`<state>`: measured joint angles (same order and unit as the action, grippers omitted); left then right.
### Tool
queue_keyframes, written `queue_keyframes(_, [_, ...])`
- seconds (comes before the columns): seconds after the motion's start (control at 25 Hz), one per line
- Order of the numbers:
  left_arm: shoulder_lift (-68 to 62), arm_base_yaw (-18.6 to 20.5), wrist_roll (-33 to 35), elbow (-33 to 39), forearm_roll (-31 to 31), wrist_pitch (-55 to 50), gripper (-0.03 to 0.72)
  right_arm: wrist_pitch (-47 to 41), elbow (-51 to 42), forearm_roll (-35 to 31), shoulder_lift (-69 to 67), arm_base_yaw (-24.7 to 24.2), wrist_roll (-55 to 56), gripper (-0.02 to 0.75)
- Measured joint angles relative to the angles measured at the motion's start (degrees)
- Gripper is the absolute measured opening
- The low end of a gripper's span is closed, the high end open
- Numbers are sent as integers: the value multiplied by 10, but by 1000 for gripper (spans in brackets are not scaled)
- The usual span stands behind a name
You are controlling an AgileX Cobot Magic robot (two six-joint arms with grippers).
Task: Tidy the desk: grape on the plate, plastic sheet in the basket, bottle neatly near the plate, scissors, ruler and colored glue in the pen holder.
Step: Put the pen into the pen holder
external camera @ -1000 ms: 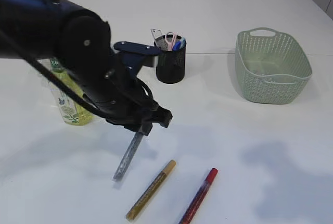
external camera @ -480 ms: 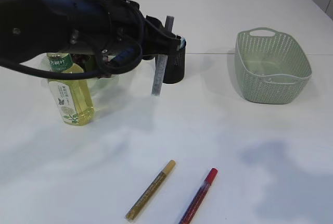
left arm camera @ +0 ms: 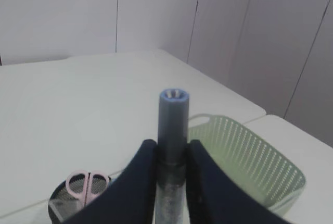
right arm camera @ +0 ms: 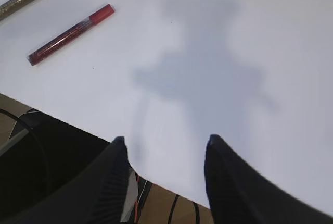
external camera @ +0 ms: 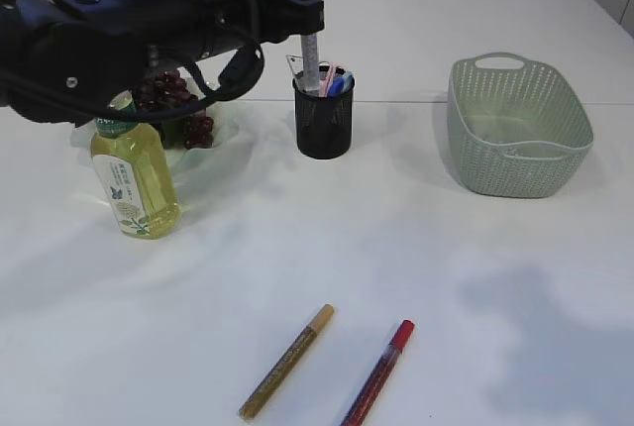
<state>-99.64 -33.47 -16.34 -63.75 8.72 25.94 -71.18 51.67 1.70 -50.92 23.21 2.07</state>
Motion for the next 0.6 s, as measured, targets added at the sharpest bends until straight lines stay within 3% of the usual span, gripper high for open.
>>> queue_keyframes(0.24, [-74,25,0,-79,0,46,124,14,0,5,0,0,0,381])
queue_keyframes(0.6, [-177,49,0,-239,0,30,124,38,0,16,0,0,0,382])
